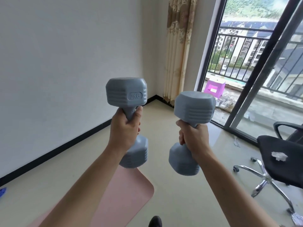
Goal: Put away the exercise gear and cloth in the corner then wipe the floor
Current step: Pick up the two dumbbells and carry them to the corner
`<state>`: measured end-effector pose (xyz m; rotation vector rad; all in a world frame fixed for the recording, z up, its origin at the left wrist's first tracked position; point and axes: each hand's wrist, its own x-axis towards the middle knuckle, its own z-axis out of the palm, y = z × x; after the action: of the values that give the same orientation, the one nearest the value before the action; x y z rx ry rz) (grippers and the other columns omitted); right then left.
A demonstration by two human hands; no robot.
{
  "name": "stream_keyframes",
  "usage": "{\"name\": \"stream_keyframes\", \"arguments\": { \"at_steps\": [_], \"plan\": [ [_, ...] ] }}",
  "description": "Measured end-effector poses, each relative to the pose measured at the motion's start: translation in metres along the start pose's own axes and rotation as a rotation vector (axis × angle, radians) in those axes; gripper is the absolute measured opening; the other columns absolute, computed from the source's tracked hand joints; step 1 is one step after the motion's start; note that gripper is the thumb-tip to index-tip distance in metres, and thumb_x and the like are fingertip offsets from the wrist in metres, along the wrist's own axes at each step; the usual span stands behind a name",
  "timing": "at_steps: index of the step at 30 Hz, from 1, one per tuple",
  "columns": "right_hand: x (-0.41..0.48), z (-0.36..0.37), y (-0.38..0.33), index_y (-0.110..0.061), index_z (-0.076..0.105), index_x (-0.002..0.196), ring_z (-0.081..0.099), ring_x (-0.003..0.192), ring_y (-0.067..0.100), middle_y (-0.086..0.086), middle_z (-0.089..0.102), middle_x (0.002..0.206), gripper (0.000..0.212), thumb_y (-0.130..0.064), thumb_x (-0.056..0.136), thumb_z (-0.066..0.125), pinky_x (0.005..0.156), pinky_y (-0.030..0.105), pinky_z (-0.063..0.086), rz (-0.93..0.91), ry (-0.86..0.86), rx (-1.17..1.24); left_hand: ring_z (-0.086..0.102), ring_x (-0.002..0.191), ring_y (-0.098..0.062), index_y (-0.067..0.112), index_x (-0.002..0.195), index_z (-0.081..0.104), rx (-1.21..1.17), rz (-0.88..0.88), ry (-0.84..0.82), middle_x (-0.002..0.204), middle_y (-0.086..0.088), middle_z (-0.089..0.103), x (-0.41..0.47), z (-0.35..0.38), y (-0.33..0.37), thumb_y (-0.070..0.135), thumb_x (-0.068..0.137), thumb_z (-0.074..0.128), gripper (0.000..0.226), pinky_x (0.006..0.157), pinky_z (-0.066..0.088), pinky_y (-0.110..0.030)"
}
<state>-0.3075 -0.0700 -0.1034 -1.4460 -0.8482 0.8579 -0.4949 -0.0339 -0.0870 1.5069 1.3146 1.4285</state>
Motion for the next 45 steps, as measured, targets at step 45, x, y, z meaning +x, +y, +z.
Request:
{"name": "stream_keyframes", "arguments": {
  "at_steps": [45],
  "plan": [
    [1.118, 0.217, -0.008, -0.004, 0.046, 0.051, 0.042, 0.044, 0.022, 0.014, 0.045, 0.046, 0.034, -0.012, 0.080, 0.059, 0.055, 0.031, 0.041, 0.013, -0.353, -0.148, 0.047, 0.049, -0.019, -0.003, 0.081, 0.049, 0.067, -0.249, 0.292, 0.057, -0.009, 0.052, 0.942, 0.493, -0.241, 0.022, 0.096, 0.057, 0.030, 0.046, 0.041, -0.022]
  ]
}}
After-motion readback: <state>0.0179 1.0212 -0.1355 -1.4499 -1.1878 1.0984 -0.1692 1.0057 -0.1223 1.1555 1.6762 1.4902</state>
